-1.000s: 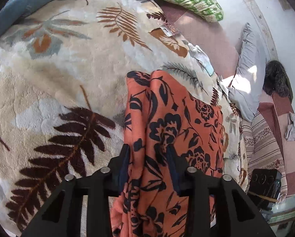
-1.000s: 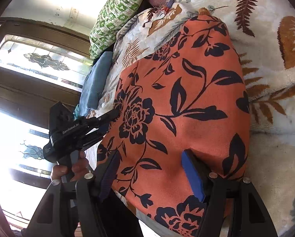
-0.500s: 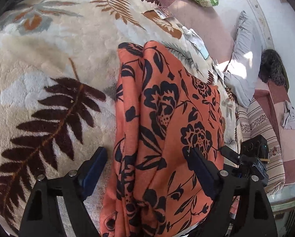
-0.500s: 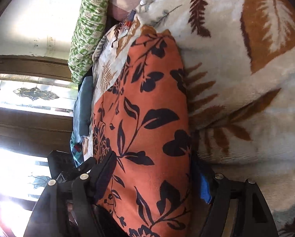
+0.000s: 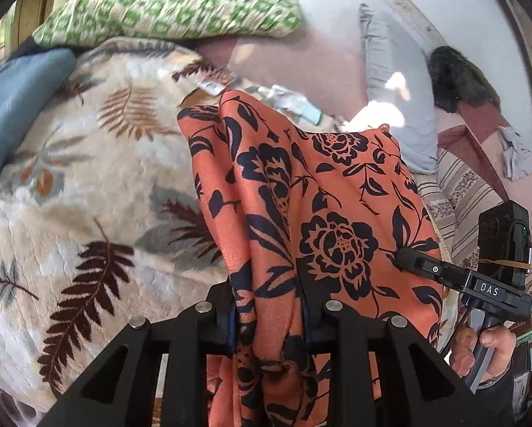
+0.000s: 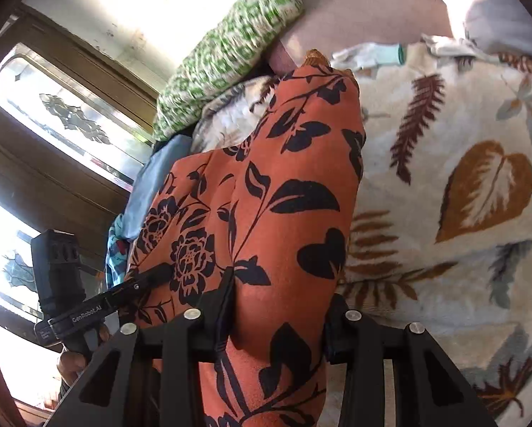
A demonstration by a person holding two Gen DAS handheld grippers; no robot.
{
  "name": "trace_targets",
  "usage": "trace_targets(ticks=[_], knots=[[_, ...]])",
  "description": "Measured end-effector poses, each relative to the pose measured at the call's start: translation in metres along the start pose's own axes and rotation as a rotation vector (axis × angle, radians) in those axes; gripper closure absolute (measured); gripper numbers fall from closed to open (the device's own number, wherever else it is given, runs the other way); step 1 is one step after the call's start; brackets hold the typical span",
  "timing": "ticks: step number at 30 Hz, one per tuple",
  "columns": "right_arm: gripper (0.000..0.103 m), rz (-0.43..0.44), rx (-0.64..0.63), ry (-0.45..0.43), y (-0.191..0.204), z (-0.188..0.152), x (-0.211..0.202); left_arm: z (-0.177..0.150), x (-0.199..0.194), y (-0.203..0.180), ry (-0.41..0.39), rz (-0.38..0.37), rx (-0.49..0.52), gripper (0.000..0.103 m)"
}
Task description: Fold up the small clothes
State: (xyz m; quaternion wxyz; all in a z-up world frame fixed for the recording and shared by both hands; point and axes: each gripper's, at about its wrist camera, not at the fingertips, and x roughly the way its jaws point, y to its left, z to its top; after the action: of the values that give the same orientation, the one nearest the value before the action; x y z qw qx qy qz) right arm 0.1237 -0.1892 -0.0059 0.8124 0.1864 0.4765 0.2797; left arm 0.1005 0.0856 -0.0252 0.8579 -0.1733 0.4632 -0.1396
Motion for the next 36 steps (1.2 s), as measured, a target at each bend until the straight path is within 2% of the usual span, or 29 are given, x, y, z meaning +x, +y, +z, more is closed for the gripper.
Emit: trace_targets(ticks=[6,9,13,20,27,30,31,32,34,36], knots=[[0.062,-0.030,-0.064,-0.120,0.003,0.010,-0.081,0.013,-0.015,-0.079,-0.084,0.020,0.115,0.075],[0.062,-0.047,-0.061,-0.146,-0.009,0.008,-0.105,0.012,-0.008,-0.104,-0.089,0.027,0.147,0.075],[0.062,-0.065,-0.043,-0.152,-0.029,-0.001,-0.118,0.002,0.007,-0.121,-0.066,0.043,0.171,0.075],[0.062,-0.062,0.018,-0.106,-0.072,-0.014,-0.090,-0.012,0.049,-0.117,0.012,0.087,0.167,0.075],[0.059,-0.049,0.073,-0.036,-0.110,-0.027,-0.038,-0.028,0.098,-0.089,0.083,0.127,0.126,0.073],[0.048,-0.138,0.122,0.014,-0.134,-0.035,-0.008,-0.044,0.134,-0.069,0.170,0.172,0.097,0.060],[0.042,-0.189,0.141,0.042,-0.142,-0.038,0.001,-0.049,0.138,-0.063,0.162,0.181,0.090,0.045],[0.036,-0.201,0.163,0.049,-0.147,-0.042,0.004,-0.052,0.134,-0.059,0.125,0.190,0.077,0.032],[0.036,-0.185,0.176,0.022,-0.148,-0.044,-0.003,-0.052,0.123,-0.054,0.113,0.203,0.062,0.026],[0.036,-0.247,0.131,0.002,-0.137,-0.041,-0.015,-0.049,0.108,-0.052,0.098,0.190,0.057,0.026]])
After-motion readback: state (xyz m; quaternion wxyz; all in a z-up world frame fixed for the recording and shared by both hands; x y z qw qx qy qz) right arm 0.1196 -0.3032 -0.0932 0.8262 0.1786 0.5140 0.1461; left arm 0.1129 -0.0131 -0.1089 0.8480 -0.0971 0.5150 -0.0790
